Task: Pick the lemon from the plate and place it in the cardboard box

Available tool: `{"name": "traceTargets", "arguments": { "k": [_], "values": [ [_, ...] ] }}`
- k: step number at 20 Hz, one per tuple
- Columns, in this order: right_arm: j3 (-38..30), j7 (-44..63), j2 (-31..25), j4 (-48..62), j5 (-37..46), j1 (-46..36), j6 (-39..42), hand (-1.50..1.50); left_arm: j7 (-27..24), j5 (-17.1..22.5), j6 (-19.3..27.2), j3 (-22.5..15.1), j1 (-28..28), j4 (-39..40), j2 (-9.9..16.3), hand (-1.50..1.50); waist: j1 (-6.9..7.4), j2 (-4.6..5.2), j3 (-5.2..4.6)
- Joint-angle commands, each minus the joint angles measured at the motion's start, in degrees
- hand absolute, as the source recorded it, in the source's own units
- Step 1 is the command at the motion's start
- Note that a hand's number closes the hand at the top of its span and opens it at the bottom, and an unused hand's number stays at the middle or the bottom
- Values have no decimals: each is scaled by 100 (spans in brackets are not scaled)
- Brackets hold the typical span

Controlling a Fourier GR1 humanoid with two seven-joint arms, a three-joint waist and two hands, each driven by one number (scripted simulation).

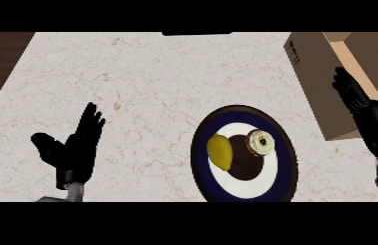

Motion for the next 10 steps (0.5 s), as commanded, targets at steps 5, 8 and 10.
{"name": "traceTargets", "arguments": {
  "k": [5,8,10],
  "values": [
    [-1229,-960,1601,-102,-1270,791,-1107,150,-170,-100,-186,430,-432,-387,501,0,-161,-108,-17],
    [-716,-921,1334,444,235,1404,-1733,150,-176,59,-408,453,-530,-509,512,0,32,-17,-58],
    [-998,-1303,1827,240,-156,1458,-1944,-150,-92,122,-514,467,-512,-530,586,0,8,-45,-48]
  ]
}}
